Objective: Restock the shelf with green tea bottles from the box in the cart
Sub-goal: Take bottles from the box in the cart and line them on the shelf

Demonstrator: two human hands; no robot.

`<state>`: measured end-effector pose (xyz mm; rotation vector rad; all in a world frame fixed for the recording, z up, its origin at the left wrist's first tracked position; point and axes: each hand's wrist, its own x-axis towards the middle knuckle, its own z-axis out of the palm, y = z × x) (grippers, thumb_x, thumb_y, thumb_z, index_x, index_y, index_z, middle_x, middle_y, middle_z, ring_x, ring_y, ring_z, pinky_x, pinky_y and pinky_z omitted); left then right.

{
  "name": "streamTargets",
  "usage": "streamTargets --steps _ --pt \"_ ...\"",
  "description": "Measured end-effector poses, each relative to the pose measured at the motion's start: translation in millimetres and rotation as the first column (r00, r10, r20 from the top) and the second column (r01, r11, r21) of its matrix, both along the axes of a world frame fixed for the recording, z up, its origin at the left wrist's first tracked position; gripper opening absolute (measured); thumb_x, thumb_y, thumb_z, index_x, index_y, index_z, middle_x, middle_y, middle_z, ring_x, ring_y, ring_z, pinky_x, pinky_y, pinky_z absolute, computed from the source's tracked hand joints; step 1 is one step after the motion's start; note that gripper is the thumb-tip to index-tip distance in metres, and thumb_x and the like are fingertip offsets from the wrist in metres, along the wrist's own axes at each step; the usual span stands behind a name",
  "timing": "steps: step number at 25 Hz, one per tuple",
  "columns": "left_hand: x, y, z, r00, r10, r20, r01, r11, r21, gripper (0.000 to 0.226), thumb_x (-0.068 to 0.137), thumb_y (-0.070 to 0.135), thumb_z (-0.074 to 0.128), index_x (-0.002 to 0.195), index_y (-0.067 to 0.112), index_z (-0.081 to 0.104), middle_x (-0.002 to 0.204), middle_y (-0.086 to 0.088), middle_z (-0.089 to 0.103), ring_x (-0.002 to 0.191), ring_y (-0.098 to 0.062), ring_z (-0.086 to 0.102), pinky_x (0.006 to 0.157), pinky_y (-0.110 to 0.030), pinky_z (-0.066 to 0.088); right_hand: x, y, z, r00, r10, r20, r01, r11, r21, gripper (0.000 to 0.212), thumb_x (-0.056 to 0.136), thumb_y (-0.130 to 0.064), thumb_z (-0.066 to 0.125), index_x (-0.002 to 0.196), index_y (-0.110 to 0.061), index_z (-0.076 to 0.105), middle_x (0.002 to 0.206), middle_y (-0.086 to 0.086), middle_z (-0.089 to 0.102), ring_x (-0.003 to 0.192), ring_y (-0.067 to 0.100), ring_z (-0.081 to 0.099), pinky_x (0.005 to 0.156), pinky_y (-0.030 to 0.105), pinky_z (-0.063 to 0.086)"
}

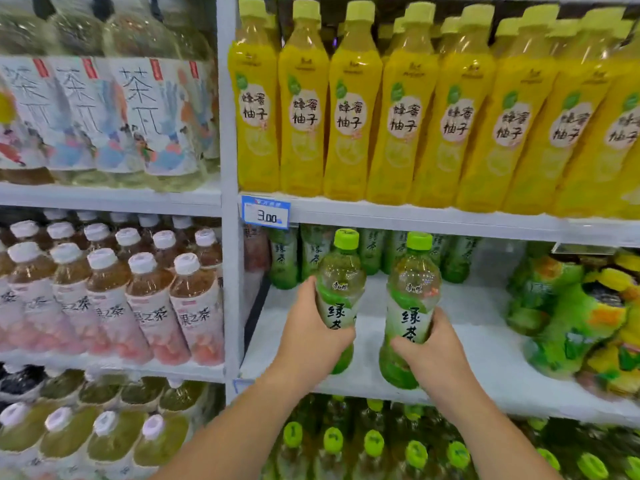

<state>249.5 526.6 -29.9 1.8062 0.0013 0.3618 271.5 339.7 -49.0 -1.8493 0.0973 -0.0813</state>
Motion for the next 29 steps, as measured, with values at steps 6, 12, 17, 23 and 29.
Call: streamTargets --steps 6,12,17,23,29 --pt "47 -2 -48 0.992 0.020 0.125 -0.023 0.999 0.024 0.061 0.069 0.006 0.079 0.108 0.046 0.054 0.098 0.030 0.067 0.087 0.010 0.064 0.062 -0.003 0.046 45 5 -49 0.990 0.018 0.138 -0.023 0.999 0.036 0.050 0.056 -0.028 0.075 0.100 -0.040 0.054 0.084 -0.016 0.071 0.072 -0.003 0.067 0.060 0.025 0.052" --pt "70 -1 -72 0.983 0.017 0.185 -0.027 0.998 0.053 0.059 0.072 0.015 0.081 0.119 0.040 0.055 0.106 0.017 0.067 0.096 0.001 0.065 0.078 -0.021 0.054 68 6 -72 0.966 0.061 0.249 -0.061 0.998 -0.011 0.049 0.073 -0.015 0.076 0.103 -0.042 0.048 0.096 -0.015 0.066 0.076 -0.011 0.063 0.058 0.013 0.046" --pt "75 1 -92 0.988 0.052 0.148 -0.079 0.980 0.182 0.050 0.078 0.033 0.082 0.121 0.035 0.057 0.114 0.009 0.052 0.105 -0.008 0.058 0.088 -0.026 0.051 79 5 -73 0.952 0.180 0.249 -0.164 0.983 -0.084 0.043 0.085 -0.016 0.072 0.107 -0.037 0.042 0.108 -0.007 0.059 0.086 -0.011 0.061 0.063 0.008 0.049" --pt "85 3 -98 0.985 0.070 0.160 -0.113 0.954 0.277 0.051 0.078 0.033 0.084 0.122 0.032 0.060 0.114 0.013 0.060 0.108 -0.007 0.058 0.096 -0.036 0.053 82 -15 -85 0.943 0.281 0.178 -0.205 0.912 -0.356 0.040 0.072 -0.069 0.064 0.105 -0.053 0.049 0.108 -0.031 0.061 0.097 -0.015 0.057 0.079 0.017 0.048" --pt "127 -10 -89 0.967 0.211 0.144 -0.247 0.916 0.318 0.067 0.080 0.026 0.083 0.134 0.017 0.043 0.120 0.000 0.067 0.113 -0.022 0.063 0.093 -0.045 0.055 137 -2 -78 0.957 0.164 0.240 -0.092 0.954 -0.287 0.039 0.074 -0.052 0.080 0.098 -0.043 0.050 0.096 -0.027 0.061 0.083 -0.011 0.058 0.059 0.008 0.042"
